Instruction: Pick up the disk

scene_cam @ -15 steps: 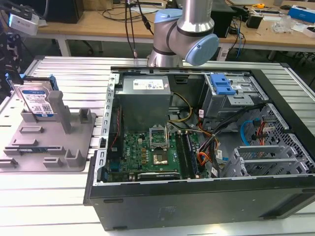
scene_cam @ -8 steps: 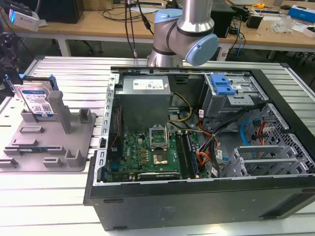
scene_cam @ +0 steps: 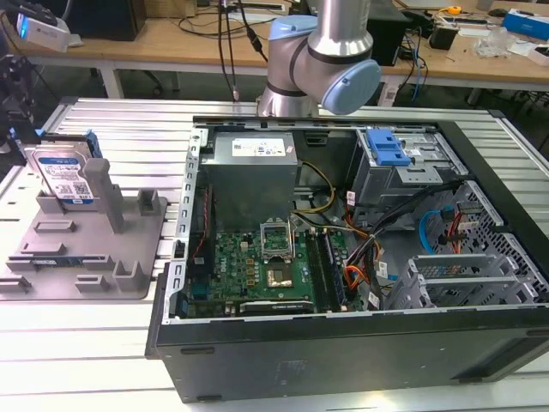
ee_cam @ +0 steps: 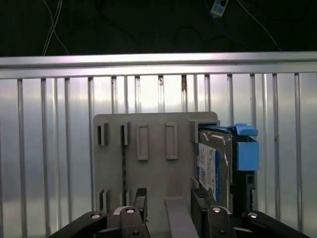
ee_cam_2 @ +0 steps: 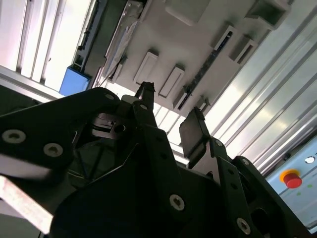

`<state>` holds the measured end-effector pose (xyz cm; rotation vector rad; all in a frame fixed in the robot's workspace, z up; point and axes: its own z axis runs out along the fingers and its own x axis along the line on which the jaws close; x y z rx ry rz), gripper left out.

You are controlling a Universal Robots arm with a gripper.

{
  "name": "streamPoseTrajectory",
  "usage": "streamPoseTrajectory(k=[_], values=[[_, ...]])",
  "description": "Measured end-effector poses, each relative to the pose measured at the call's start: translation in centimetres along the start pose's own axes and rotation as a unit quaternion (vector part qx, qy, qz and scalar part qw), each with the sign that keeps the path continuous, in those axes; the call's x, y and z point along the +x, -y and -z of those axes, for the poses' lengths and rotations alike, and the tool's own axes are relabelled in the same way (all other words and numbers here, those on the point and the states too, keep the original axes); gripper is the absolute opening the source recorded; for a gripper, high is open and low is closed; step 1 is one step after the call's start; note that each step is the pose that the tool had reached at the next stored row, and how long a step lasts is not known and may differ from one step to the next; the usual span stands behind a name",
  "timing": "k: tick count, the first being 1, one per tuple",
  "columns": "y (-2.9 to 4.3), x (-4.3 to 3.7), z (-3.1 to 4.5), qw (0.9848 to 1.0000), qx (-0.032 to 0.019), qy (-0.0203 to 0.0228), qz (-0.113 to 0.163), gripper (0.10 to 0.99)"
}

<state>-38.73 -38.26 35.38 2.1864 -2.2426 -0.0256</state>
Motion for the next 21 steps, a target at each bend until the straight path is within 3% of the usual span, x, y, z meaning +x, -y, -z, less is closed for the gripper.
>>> streamPoseTrajectory(k=[11, 18, 21], values=[[-0.88, -1.95, -0.03, 1.0000, 0.0003, 0.0000, -0.003, 0.482], [-1.94, -5.01, -0.09, 1.0000, 0.0002, 0.0000, -0.004, 0.482], [-2.33, -6.77, -0.26, 1.0000, 0.0003, 0.0001, -0.004, 0.482]])
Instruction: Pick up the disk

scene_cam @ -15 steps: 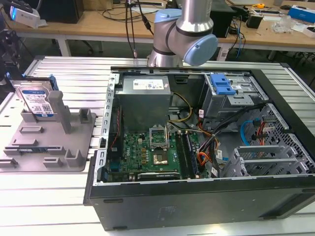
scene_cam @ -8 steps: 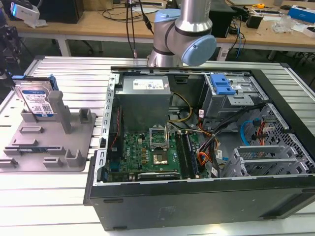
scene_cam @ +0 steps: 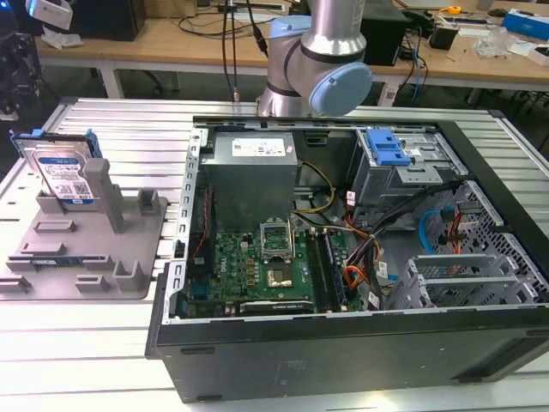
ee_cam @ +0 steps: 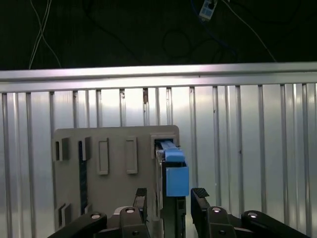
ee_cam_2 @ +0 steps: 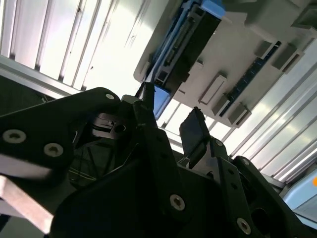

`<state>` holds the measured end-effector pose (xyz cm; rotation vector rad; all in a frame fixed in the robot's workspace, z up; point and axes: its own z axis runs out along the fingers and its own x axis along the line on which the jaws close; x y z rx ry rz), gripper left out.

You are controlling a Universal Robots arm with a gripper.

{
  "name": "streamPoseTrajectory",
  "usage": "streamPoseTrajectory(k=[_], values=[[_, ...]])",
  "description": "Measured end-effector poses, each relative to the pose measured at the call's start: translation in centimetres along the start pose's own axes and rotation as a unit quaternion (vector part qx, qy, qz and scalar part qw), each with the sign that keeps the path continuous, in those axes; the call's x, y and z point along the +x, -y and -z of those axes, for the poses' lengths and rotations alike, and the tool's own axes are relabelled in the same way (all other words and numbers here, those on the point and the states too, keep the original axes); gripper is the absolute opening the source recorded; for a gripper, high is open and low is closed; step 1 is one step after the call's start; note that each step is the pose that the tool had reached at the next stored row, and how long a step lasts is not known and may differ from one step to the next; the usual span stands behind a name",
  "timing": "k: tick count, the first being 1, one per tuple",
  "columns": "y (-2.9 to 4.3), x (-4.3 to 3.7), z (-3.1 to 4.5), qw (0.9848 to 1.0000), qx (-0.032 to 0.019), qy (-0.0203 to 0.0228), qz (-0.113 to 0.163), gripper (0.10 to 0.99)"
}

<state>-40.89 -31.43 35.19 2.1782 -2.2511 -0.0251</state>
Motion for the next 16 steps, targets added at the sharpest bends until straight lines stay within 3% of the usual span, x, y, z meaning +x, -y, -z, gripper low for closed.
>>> streamPoseTrajectory(k=[6, 8, 12, 16], values=[[-0.06, -0.19, -0.07, 1.0000, 0.0000, -0.0003, 0.000, 0.482], [-0.08, -0.20, -0.19, 1.0000, 0.0001, -0.0026, 0.000, 0.482], [-0.08, -0.21, -0.69, 1.0000, 0.0002, -0.0063, 0.000, 0.482], [-0.09, -0.27, -1.20, 1.0000, 0.0002, -0.0070, 0.000, 0.482]])
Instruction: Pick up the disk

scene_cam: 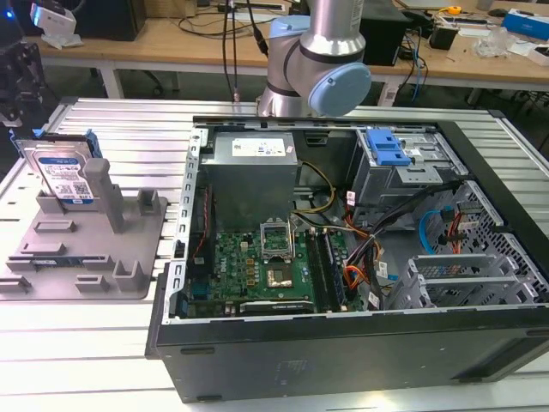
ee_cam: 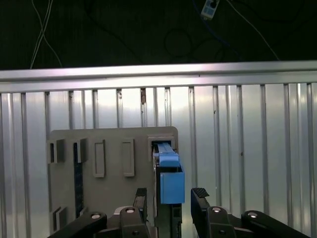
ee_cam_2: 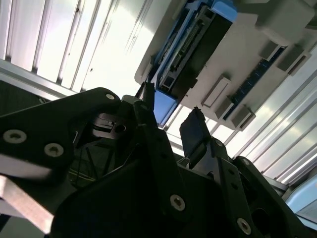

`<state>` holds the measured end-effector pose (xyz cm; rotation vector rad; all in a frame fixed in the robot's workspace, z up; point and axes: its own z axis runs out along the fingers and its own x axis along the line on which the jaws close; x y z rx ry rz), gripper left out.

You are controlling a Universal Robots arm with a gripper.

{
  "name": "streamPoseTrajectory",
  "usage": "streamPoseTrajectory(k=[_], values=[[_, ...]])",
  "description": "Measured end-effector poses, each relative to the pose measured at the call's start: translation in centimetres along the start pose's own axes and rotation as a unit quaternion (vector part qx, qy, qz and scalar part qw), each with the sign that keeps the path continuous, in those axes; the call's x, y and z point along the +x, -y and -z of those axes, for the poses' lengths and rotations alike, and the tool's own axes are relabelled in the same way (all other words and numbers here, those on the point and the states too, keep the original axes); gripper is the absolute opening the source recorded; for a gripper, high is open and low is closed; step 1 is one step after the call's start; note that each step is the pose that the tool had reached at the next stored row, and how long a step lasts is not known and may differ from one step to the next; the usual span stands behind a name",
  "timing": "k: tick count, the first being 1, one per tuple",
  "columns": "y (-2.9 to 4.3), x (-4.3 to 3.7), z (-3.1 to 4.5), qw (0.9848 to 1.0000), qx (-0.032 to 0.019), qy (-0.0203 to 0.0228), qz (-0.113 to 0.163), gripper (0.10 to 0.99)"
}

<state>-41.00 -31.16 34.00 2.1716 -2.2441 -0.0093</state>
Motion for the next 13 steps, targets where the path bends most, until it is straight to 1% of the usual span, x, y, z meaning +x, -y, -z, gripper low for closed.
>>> streamPoseTrajectory(k=[8, 13], values=[[-0.10, -0.06, -0.76, 1.0000, -0.0001, 0.0000, 0.000, 0.482], [-0.20, -0.44, -1.33, 1.0000, 0.0001, 0.0000, 0.000, 0.482]])
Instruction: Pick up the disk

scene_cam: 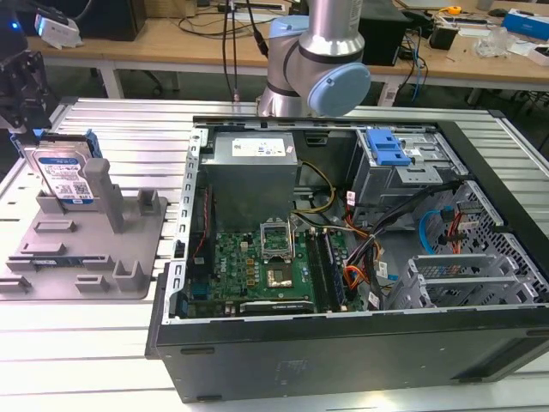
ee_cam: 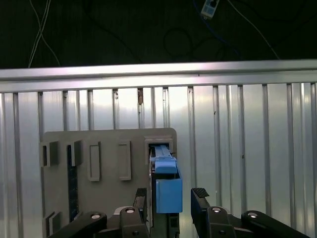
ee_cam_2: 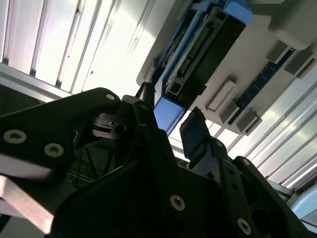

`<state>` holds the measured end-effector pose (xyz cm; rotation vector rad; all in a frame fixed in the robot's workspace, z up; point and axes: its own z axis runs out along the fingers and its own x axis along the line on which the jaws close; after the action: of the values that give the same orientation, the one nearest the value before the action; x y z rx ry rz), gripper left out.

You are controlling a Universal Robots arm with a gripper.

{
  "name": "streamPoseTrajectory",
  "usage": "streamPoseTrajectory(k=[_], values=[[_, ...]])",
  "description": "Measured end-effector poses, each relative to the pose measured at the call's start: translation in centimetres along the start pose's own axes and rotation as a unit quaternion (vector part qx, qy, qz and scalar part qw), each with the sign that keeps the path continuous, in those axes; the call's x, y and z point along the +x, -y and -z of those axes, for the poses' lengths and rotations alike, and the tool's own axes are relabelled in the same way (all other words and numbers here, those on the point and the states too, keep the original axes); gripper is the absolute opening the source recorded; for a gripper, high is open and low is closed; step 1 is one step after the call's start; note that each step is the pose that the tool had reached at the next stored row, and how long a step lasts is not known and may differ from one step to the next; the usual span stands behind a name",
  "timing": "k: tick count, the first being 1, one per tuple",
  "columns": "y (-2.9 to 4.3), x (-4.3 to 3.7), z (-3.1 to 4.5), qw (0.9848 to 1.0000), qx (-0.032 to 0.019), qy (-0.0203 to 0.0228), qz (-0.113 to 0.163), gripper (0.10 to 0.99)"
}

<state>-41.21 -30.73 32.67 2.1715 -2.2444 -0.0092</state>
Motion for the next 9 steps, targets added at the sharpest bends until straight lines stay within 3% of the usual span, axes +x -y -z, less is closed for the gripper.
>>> streamPoseTrajectory(k=[9], values=[[-0.17, -0.01, -1.24, 1.0000, -0.0001, 0.0000, 0.000, 0.482]])
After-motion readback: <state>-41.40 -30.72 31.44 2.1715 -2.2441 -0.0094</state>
